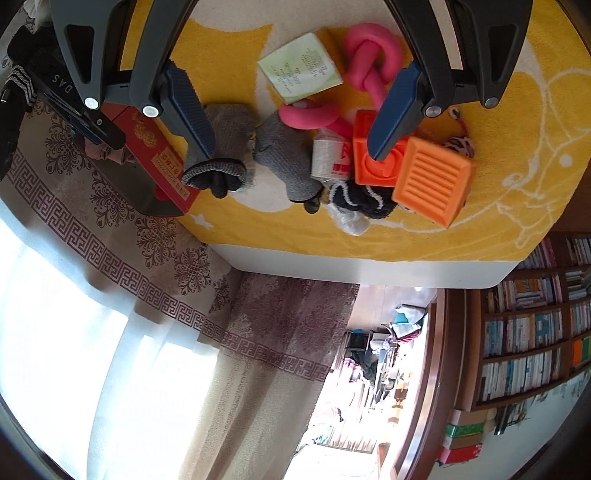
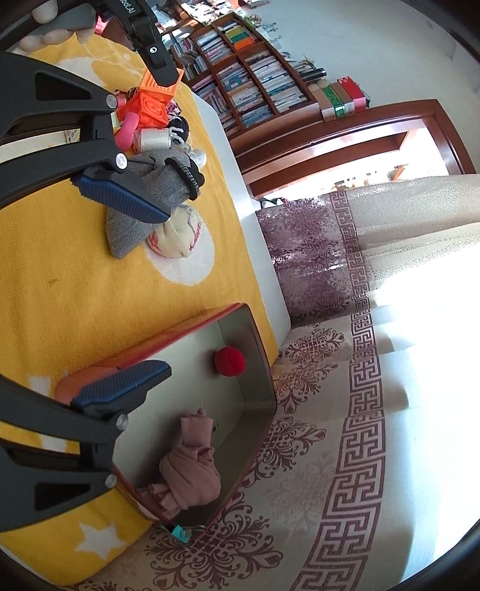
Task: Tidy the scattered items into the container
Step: 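Grasp the grey knit sock with the right gripper while the left gripper grasps the orange cube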
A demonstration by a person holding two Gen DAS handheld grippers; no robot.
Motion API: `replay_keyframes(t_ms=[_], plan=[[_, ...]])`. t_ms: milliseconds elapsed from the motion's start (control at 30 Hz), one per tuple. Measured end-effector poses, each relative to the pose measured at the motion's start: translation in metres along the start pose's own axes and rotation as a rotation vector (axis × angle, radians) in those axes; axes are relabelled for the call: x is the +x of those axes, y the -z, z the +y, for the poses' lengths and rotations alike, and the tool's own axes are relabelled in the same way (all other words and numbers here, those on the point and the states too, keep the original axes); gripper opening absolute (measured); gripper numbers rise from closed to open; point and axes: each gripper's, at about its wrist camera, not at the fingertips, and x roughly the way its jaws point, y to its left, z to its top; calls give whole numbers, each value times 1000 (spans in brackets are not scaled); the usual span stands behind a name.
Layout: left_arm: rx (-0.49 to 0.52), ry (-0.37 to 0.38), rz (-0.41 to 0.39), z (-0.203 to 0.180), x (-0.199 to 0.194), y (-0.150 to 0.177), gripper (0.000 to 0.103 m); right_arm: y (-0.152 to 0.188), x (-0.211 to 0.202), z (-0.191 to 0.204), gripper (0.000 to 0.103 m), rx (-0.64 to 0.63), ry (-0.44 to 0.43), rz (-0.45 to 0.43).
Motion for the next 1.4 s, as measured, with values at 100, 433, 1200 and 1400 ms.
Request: replay_keyframes(t_ms=[100,433,1200,1400], plan=[[-47,-19,3,22,-1,3,86,3,5,12,80,-32,-24,18],[-143,-69,-5,70,-5,6,86,2,30,57,80,-159,-118,103],[-67,-218,13,77,20,9,86,9,87,63,80,-123,-161,179],[-3,-265,91,76,37,-1,86,11,85,68,80,-148,-176,187]])
